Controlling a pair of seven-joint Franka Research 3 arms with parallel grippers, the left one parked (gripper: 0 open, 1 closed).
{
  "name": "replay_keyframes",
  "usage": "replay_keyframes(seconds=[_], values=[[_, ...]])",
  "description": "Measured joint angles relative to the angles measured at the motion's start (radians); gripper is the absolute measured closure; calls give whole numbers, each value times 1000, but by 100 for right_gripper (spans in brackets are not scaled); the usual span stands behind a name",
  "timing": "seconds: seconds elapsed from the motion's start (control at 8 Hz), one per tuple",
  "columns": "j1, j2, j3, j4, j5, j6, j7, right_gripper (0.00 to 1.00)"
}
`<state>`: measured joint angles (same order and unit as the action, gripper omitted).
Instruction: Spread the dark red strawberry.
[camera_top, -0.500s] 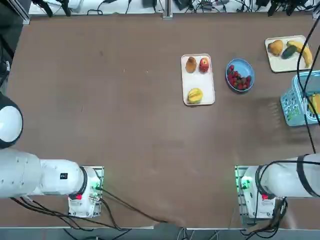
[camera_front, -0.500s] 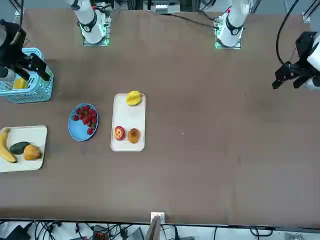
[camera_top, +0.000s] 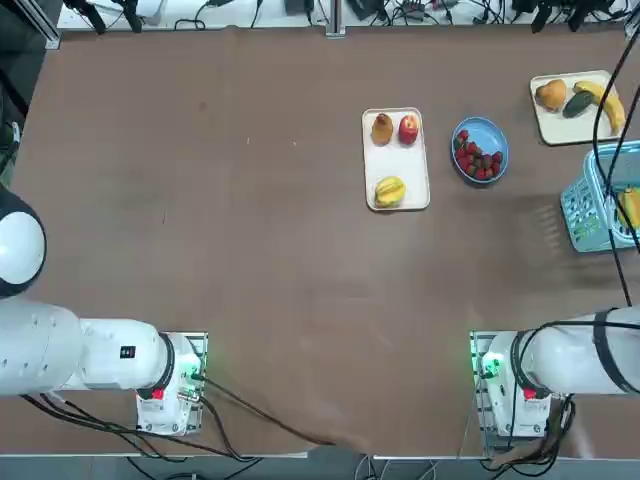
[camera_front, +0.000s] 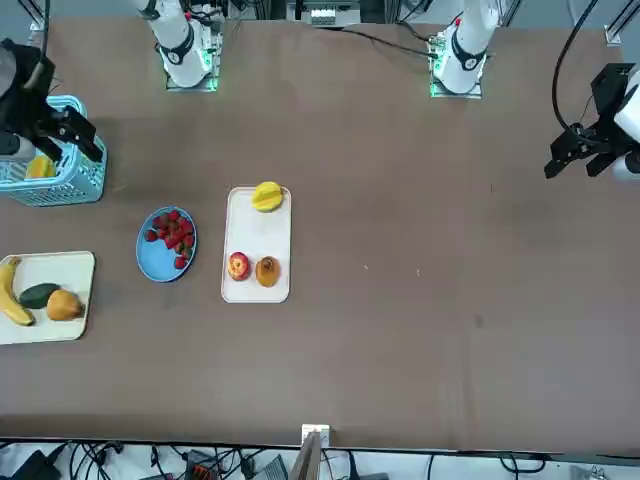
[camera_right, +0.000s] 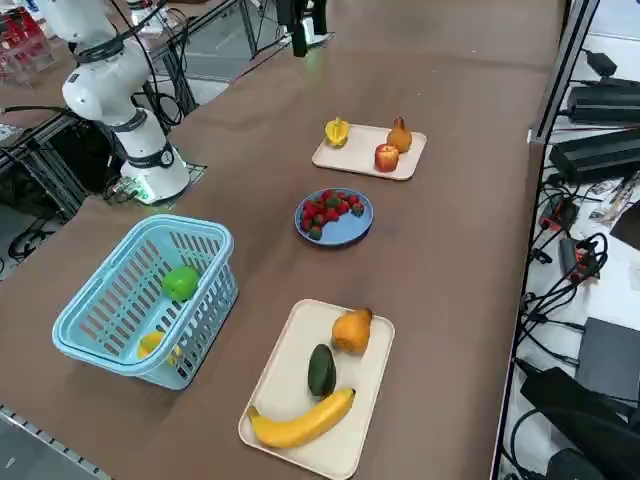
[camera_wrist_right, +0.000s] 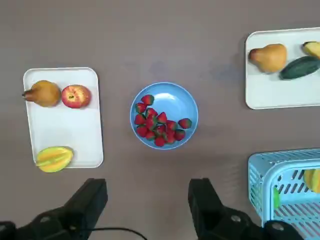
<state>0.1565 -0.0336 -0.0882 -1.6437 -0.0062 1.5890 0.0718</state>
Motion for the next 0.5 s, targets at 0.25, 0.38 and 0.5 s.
replay_keyframes(seconds=[0.25,0.38,0.5], values=[[32,58,7,-17,2,14,-12,0],[46,84,9,-45,2,45,-46,0],[54,102,9,-90,1,95,-121,0]])
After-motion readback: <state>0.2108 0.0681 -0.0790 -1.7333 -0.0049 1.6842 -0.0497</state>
